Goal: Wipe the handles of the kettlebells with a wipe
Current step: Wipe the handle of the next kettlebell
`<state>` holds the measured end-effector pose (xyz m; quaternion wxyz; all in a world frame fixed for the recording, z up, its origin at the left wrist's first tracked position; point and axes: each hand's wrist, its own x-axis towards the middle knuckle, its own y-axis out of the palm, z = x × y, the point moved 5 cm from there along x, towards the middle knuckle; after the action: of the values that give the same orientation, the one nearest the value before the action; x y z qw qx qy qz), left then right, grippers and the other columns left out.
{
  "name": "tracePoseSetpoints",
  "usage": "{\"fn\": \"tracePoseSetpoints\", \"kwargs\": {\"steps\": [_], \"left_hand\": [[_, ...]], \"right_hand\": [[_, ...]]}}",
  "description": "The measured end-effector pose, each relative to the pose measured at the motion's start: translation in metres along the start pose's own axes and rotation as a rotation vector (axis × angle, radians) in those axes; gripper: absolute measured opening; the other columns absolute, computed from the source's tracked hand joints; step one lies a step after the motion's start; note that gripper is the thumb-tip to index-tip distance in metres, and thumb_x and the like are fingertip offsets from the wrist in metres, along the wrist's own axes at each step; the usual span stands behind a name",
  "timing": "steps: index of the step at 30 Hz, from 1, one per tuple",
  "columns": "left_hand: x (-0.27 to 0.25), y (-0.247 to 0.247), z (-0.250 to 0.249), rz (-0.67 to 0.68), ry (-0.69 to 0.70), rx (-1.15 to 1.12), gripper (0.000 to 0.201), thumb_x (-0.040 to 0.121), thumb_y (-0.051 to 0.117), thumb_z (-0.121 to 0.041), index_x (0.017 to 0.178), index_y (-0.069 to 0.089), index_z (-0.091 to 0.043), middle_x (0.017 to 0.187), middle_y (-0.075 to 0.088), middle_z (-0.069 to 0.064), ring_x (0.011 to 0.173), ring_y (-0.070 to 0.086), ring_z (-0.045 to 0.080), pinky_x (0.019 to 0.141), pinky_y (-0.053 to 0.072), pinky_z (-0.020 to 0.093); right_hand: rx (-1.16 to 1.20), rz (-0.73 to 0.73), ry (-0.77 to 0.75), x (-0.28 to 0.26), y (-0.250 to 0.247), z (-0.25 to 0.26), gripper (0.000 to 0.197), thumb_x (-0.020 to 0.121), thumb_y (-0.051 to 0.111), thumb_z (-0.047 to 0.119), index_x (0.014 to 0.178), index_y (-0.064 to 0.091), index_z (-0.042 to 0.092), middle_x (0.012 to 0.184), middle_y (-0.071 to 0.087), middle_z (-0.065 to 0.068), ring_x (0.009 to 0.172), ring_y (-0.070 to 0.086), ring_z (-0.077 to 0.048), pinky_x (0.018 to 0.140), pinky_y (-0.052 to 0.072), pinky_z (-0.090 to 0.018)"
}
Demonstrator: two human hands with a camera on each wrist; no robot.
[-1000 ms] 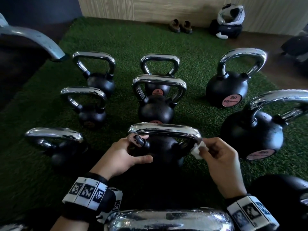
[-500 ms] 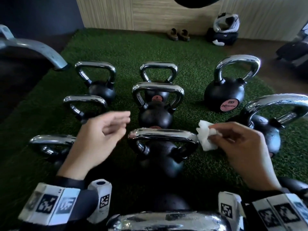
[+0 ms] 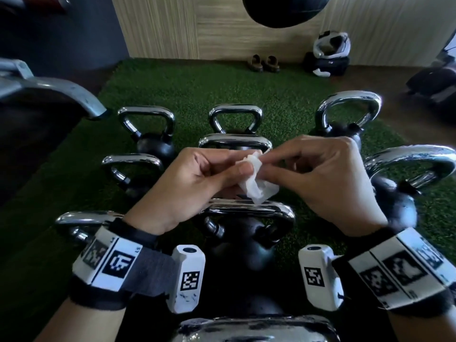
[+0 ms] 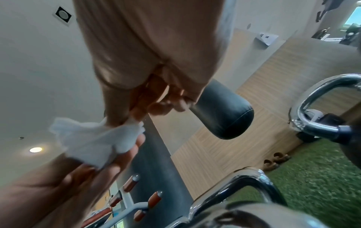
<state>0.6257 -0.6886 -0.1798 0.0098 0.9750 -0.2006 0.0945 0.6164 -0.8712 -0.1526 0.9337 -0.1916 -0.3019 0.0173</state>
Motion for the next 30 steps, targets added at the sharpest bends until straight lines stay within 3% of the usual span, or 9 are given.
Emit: {"fn": "tracePoseSetpoints", "kwargs": {"steps": [4, 8, 10, 13, 17, 20, 23, 26, 30], "left_hand": [[-0.004, -0.009, 0.005, -0.083, 0.027, 0.174, 0.03, 0.088, 0.074, -0.015, 0.118, 0.076, -0.012, 0.11, 0.08, -0.002, 0.105, 0.075, 0.011, 0.087, 0.056, 0.017], [-0.017, -0.021, 0.012, -0.28, 0.123, 0.648, 0.013, 0.088, 0.079, -0.021, 0.099, 0.081, -0.028, 0.089, 0.079, -0.015, 0.084, 0.075, 0.002, 0.079, 0.059, 0.023], [-0.022, -0.012, 0.017, -0.335, 0.189, 0.74, 0.011, 0.085, 0.079, -0.018, 0.094, 0.081, -0.024, 0.087, 0.078, -0.016, 0.081, 0.073, 0.0, 0.078, 0.06, 0.025], [-0.02, 0.005, 0.031, -0.329, 0.249, 0.835, 0.009, 0.085, 0.08, -0.018, 0.091, 0.08, -0.024, 0.079, 0.075, -0.019, 0.072, 0.07, -0.001, 0.069, 0.056, 0.022], [-0.016, 0.018, 0.042, -0.301, 0.344, 0.895, 0.013, 0.088, 0.081, -0.023, 0.101, 0.082, -0.025, 0.08, 0.076, -0.013, 0.072, 0.068, 0.001, 0.07, 0.056, 0.024], [-0.021, 0.01, 0.047, -0.304, 0.416, 0.872, 0.018, 0.089, 0.082, -0.018, 0.107, 0.082, -0.018, 0.101, 0.079, -0.014, 0.092, 0.072, -0.005, 0.082, 0.059, 0.024], [-0.038, -0.012, 0.051, -0.416, 0.454, 0.848, 0.021, 0.089, 0.082, -0.015, 0.11, 0.081, -0.015, 0.11, 0.078, -0.012, 0.101, 0.072, -0.005, 0.085, 0.061, 0.029], [-0.048, -0.01, 0.053, -0.461, 0.51, 0.899, 0.021, 0.091, 0.08, -0.017, 0.112, 0.08, -0.016, 0.113, 0.077, -0.01, 0.106, 0.072, -0.001, 0.086, 0.062, 0.032], [-0.05, -0.011, 0.06, -0.508, 0.492, 0.817, 0.024, 0.088, 0.082, -0.01, 0.112, 0.08, -0.013, 0.113, 0.077, -0.008, 0.104, 0.073, 0.0, 0.089, 0.061, 0.028]], "right_hand": [[0.058, 0.065, 0.078, -0.019, -0.014, -0.026, 0.019, 0.083, 0.082, 0.013, 0.101, 0.081, 0.019, 0.094, 0.081, 0.006, 0.085, 0.076, -0.025, 0.082, 0.062, -0.043], [0.113, -0.06, 0.281, -0.062, -0.03, -0.1, 0.048, 0.081, 0.074, -0.012, 0.11, 0.076, 0.027, 0.099, 0.079, -0.003, 0.076, 0.067, -0.02, 0.073, 0.053, -0.023], [0.244, -0.003, 0.418, -0.085, -0.017, -0.134, 0.054, 0.073, 0.081, -0.005, 0.116, 0.073, 0.027, 0.104, 0.078, -0.008, 0.076, 0.064, -0.015, 0.071, 0.052, -0.018], [0.346, 0.157, 0.515, -0.104, 0.012, -0.166, 0.058, 0.071, 0.089, 0.005, 0.124, 0.069, 0.017, 0.114, 0.076, -0.009, 0.097, 0.071, -0.021, 0.088, 0.058, -0.031], [0.239, 0.27, 0.528, -0.107, 0.04, -0.175, 0.047, 0.072, 0.093, 0.026, 0.111, 0.074, 0.008, 0.108, 0.078, -0.005, 0.102, 0.074, -0.021, 0.093, 0.058, -0.035], [0.193, 0.216, 0.501, -0.11, 0.048, -0.172, 0.032, 0.076, 0.09, 0.022, 0.106, 0.078, 0.025, 0.103, 0.079, 0.004, 0.097, 0.074, -0.012, 0.088, 0.056, -0.027], [0.206, 0.165, 0.469, -0.117, 0.05, -0.175, 0.035, 0.075, 0.089, 0.033, 0.108, 0.077, 0.035, 0.105, 0.078, 0.003, 0.098, 0.073, -0.013, 0.092, 0.056, -0.032], [0.198, 0.149, 0.466, -0.119, 0.052, -0.176, 0.036, 0.076, 0.089, 0.036, 0.109, 0.077, 0.031, 0.11, 0.078, 0.005, 0.103, 0.073, -0.016, 0.096, 0.057, -0.038], [0.254, 0.124, 0.459, -0.119, 0.053, -0.171, 0.036, 0.076, 0.085, 0.026, 0.11, 0.076, 0.021, 0.116, 0.077, 0.009, 0.109, 0.071, -0.009, 0.1, 0.055, -0.029]]}}
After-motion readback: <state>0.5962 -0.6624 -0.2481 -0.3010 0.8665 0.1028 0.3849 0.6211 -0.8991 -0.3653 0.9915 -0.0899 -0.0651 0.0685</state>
